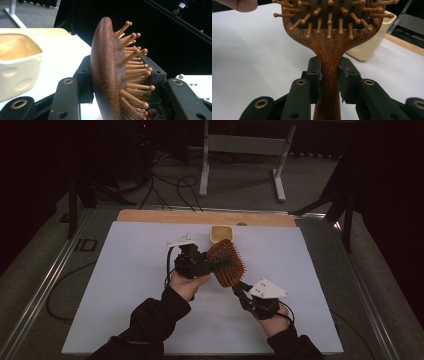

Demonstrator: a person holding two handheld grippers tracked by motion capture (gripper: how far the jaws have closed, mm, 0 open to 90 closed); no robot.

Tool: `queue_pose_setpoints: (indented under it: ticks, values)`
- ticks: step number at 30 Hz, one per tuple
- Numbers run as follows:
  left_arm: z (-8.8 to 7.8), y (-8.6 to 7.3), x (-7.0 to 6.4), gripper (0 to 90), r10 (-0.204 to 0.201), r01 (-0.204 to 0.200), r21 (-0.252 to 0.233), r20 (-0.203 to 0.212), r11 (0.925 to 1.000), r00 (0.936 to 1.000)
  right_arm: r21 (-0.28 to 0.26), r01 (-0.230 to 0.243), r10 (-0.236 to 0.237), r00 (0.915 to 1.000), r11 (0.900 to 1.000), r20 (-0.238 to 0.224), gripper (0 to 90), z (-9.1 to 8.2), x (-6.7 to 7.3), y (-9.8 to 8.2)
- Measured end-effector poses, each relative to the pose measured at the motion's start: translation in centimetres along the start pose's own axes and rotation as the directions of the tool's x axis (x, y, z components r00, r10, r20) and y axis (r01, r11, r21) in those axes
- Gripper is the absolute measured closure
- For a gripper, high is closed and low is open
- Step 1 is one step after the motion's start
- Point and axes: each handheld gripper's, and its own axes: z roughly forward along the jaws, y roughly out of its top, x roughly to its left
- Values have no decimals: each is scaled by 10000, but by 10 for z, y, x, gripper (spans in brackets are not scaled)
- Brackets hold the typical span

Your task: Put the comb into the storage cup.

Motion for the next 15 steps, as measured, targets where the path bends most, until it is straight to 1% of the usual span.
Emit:
queue_pose_setpoints:
  ticks: [2,3,5,7,8,9,10,12,13,15]
  values:
    - [0,1,-2,533,56,-56,20,-11,10000,10000,-39,1,-1,10000,10000,14,728,0,0,0]
    - [0,2,-2,534,76,-76,16,17,10000,10000,-63,-38,38,10000,10000,-46,727,0,0,0]
    - [-1,3,-3,538,111,-111,20,84,9999,9999,-157,-16,16,10000,9999,2,725,0,0,0]
    - [-1,4,-4,540,176,-177,23,153,9998,9997,-204,-112,112,9999,9997,-2,718,-1,0,1]
    - [-1,6,-4,541,222,-224,86,238,9997,9995,-224,-192,191,9998,9996,-35,690,-1,0,1]
    - [-1,6,-4,541,222,-224,86,238,9997,9995,-221,-370,367,9992,9991,-148,618,0,-1,1]
    - [-1,7,-5,541,212,-217,150,327,9997,9992,-223,-439,437,9990,9988,-115,544,0,-2,1]
    - [-1,9,-7,542,395,-403,226,338,9989,9986,-78,-552,551,9984,9984,-161,446,2,-2,1]
    - [-1,10,-8,542,431,-439,232,344,9988,9985,-4,-528,528,9984,9986,-198,413,3,-3,0]
    - [-2,11,-8,541,464,-474,259,370,9985,9982,56,-681,683,9974,9977,-237,353,4,-3,-1]
